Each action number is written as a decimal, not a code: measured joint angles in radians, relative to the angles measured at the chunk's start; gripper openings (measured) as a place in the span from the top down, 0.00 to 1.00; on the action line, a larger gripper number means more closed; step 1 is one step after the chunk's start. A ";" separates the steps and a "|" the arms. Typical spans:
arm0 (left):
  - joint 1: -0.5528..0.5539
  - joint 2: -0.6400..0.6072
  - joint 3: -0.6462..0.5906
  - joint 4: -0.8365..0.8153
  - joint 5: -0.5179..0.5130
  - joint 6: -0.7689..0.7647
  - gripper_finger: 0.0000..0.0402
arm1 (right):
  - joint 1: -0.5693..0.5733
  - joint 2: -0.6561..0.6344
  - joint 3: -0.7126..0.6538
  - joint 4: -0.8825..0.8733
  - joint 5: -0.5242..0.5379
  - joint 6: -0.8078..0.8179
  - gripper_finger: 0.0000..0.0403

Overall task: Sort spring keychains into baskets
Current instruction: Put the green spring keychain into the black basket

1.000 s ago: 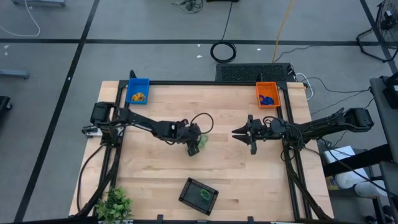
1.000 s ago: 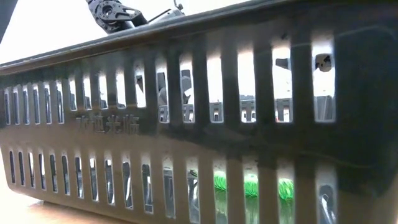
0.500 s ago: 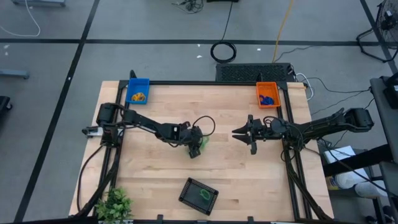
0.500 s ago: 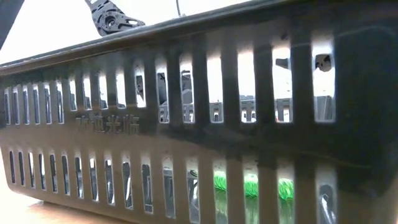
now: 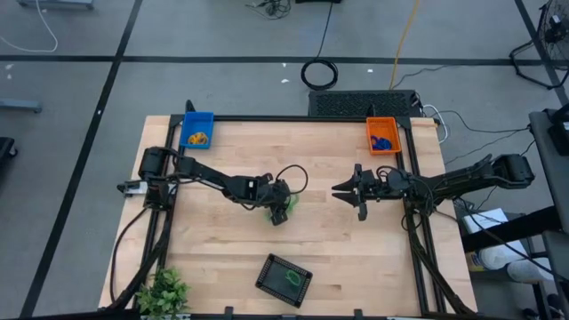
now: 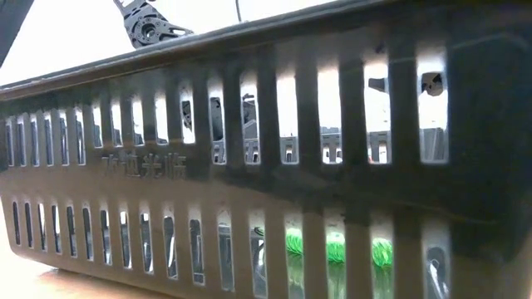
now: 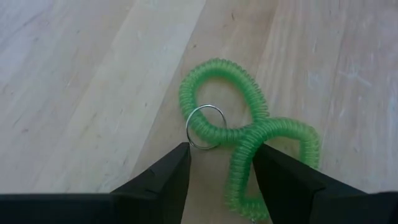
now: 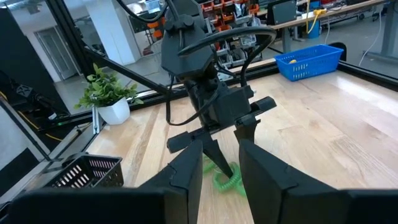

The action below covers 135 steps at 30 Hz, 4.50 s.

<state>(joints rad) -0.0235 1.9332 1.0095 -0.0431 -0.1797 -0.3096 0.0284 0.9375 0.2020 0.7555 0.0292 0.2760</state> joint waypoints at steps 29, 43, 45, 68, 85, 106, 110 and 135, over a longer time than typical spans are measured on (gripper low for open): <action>0.010 0.003 -0.002 -0.008 0.056 -0.010 0.95 | 0.000 0.000 0.000 0.000 0.000 0.000 0.77; 0.010 0.002 -0.002 -0.011 0.067 -0.007 0.95 | 0.000 0.000 0.000 0.000 0.000 0.000 0.77; 0.010 0.002 -0.002 -0.012 0.074 -0.008 0.95 | 0.000 0.000 0.000 0.000 0.000 0.000 0.77; 0.010 -0.005 -0.003 -0.013 0.083 0.032 0.95 | 0.000 0.000 0.000 0.000 0.000 0.000 0.77; -0.081 -0.185 -0.006 -0.045 0.085 0.177 0.96 | 0.000 0.000 0.001 -0.025 0.000 0.000 0.77; -0.223 -0.214 -0.004 0.029 0.221 0.379 0.95 | 0.000 0.000 0.001 -0.019 0.000 0.000 0.77; -0.228 -0.214 -0.004 0.067 0.276 0.378 0.96 | 0.000 0.000 0.001 -0.019 0.000 0.000 0.77; -0.392 -0.215 0.133 0.007 0.363 0.417 0.95 | 0.000 0.000 0.000 -0.019 0.001 0.000 0.77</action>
<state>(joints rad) -0.4157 1.7184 1.1423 -0.0357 0.1836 0.1078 0.0282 0.9379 0.2024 0.7361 0.0299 0.2759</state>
